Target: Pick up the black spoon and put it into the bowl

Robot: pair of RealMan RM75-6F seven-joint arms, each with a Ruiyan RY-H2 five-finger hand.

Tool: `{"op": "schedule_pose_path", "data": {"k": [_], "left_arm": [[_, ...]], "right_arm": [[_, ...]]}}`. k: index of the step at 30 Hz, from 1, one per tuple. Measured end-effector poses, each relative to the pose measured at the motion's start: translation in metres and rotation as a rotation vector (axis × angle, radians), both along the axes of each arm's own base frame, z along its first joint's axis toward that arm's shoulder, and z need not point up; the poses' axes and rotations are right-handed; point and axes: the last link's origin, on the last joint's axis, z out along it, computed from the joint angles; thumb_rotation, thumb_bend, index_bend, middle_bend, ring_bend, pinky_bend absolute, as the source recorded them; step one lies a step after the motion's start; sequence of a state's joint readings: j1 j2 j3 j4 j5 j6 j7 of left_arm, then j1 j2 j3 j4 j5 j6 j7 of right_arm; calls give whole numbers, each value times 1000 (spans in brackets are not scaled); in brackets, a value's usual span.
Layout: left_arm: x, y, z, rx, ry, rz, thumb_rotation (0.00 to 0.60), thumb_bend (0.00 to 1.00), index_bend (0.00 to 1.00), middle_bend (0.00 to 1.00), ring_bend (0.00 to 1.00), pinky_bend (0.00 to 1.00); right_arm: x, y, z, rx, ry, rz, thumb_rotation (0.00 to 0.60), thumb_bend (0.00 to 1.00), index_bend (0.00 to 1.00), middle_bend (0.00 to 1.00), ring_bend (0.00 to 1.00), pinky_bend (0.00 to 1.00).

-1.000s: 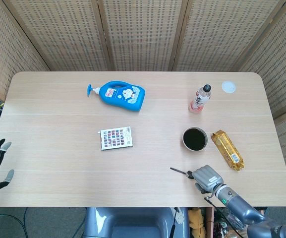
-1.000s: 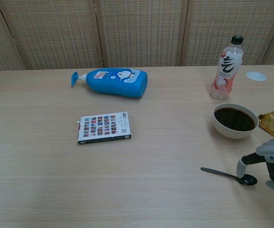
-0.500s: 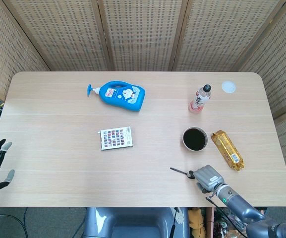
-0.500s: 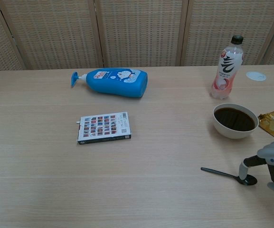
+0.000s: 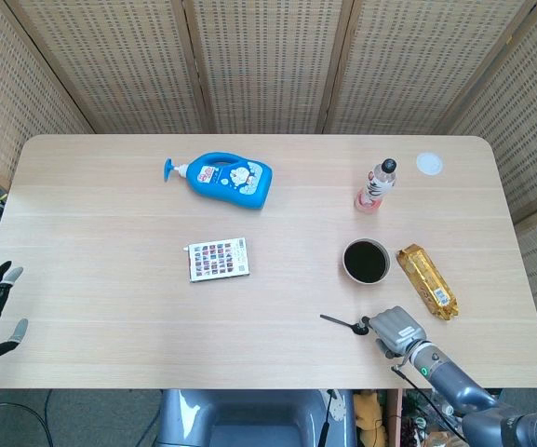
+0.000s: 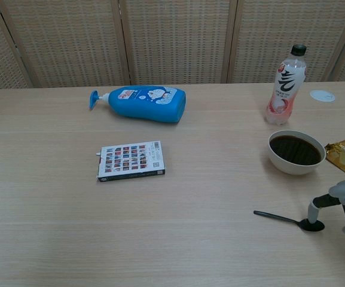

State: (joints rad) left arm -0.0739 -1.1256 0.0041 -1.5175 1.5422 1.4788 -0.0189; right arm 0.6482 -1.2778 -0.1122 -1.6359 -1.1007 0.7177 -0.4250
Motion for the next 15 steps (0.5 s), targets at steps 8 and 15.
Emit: {"op": "schedule_pose_path", "data": {"k": [8, 15], "left_arm": [[0, 0, 0, 3, 1, 0, 600, 419, 0, 0, 0, 0], [1, 0, -1, -1, -2, -4, 600, 420, 0, 0, 0, 0]], "right_arm": [[-1, -7, 5, -26, 8, 10, 600, 749, 271, 1000, 990, 1000], [0, -9, 12, -45, 11, 21, 600, 749, 271, 1000, 990, 1000]]}}
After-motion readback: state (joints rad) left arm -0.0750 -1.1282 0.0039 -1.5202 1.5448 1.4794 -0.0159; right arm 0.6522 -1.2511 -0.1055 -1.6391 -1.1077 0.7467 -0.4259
